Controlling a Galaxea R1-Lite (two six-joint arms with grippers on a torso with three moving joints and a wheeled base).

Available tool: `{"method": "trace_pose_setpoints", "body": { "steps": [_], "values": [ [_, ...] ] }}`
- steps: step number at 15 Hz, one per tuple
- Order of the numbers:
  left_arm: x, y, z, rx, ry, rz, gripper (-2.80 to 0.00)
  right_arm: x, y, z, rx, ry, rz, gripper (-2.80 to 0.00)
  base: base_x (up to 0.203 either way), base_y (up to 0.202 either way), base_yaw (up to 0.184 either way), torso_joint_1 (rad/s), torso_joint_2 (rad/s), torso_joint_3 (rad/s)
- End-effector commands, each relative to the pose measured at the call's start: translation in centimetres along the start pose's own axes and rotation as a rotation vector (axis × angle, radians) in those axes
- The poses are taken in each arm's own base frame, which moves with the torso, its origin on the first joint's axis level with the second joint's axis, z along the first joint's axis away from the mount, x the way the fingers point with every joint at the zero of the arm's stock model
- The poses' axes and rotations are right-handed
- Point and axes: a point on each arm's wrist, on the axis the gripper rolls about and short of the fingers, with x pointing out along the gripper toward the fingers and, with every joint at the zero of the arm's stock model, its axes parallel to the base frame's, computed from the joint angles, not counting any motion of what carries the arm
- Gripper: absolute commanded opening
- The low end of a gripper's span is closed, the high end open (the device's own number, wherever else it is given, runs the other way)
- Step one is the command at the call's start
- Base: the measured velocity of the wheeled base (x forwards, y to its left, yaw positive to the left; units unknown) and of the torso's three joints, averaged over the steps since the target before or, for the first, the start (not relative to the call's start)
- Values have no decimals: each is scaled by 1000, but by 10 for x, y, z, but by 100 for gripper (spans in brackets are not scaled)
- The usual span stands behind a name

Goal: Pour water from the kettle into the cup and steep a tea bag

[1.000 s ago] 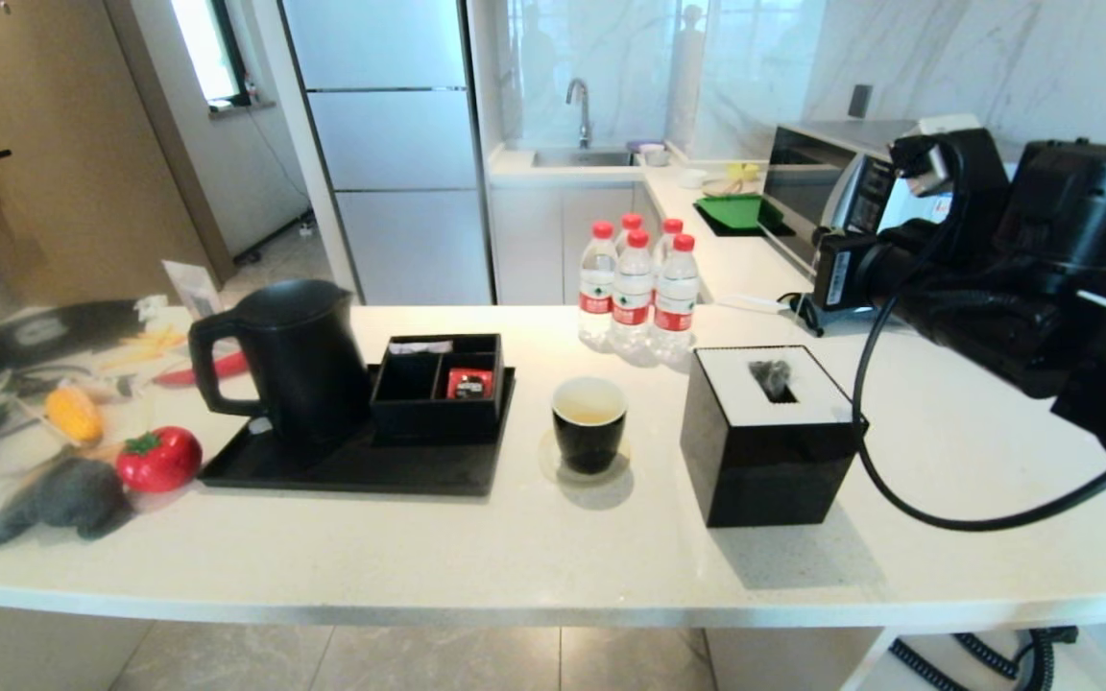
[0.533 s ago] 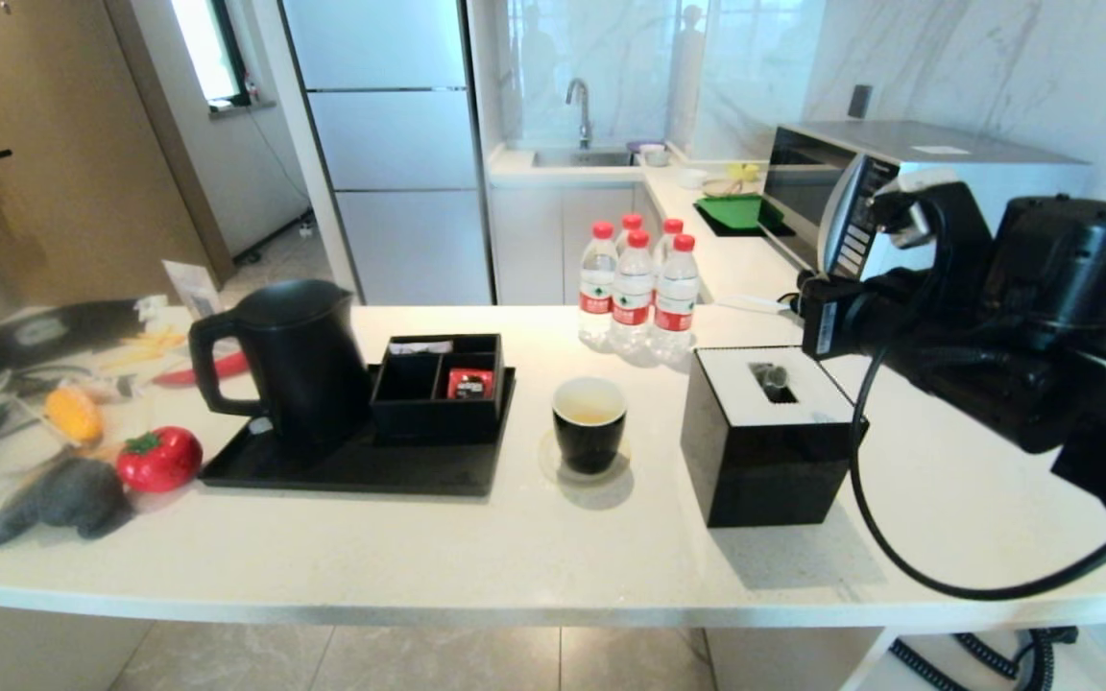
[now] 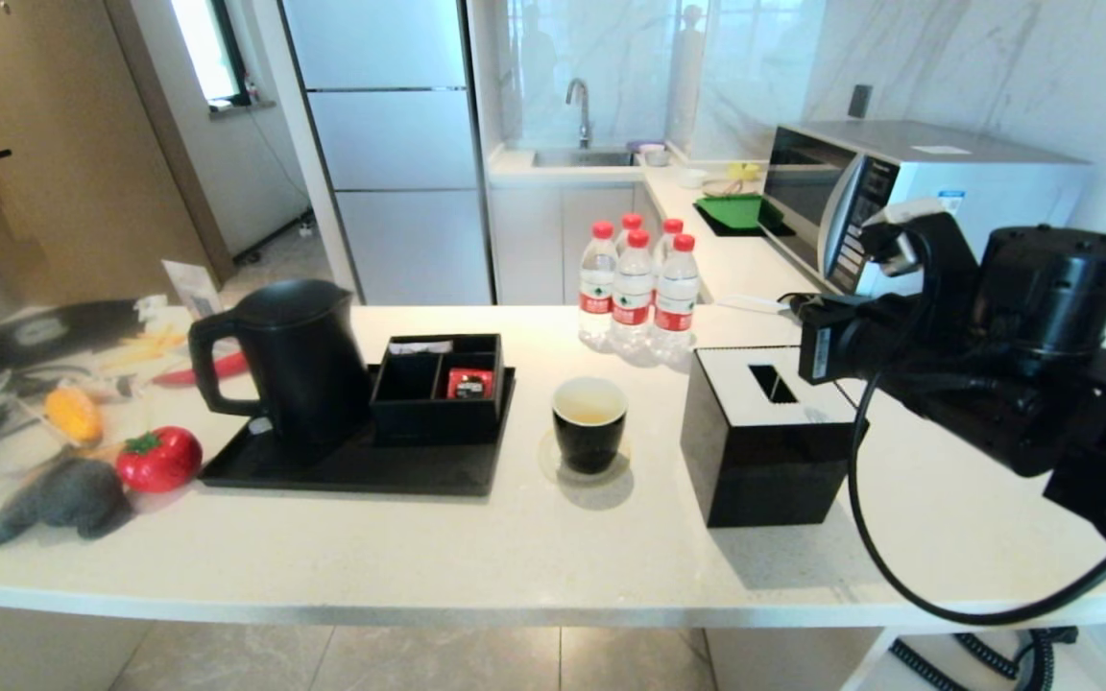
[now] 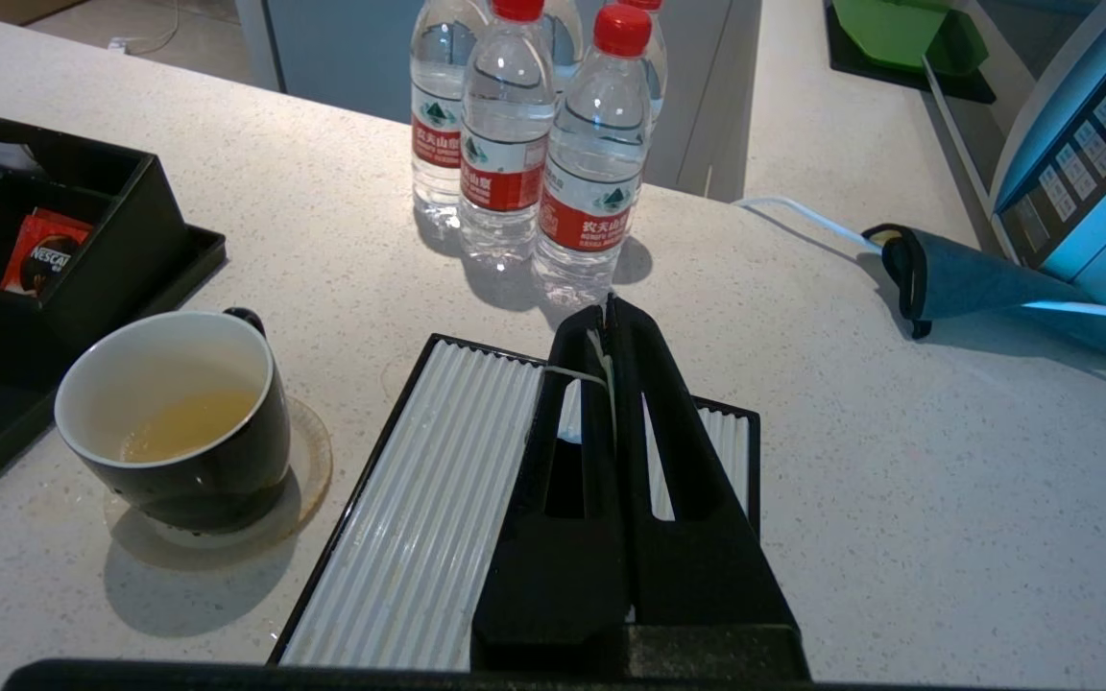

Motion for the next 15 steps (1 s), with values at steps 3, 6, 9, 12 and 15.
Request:
{"method": "trace_pose_setpoints", "body": {
  "steps": [3,6,9,12,15],
  "values": [
    [0,0,0,-1,-1,0,-280,1,0,-2,0,3,-1,-280,0,0,0,0,0,0],
    [0,0,0,-1,-1,0,-280,1,0,-2,-1,5,-1,-280,0,0,0,0,0,0],
    [0,0,0,-1,-1,0,-280,1,0,-4,-3,16,-1,-280,0,0,0,0,0,0],
    [0,0,0,-1,-1,0,-280,0,0,-5,-5,27,0,-280,0,0,0,0,0,0],
    [0,0,0,-1,-1,0,-280,0,0,-6,-6,26,0,0,0,0,0,0,0,0]
  ]
}}
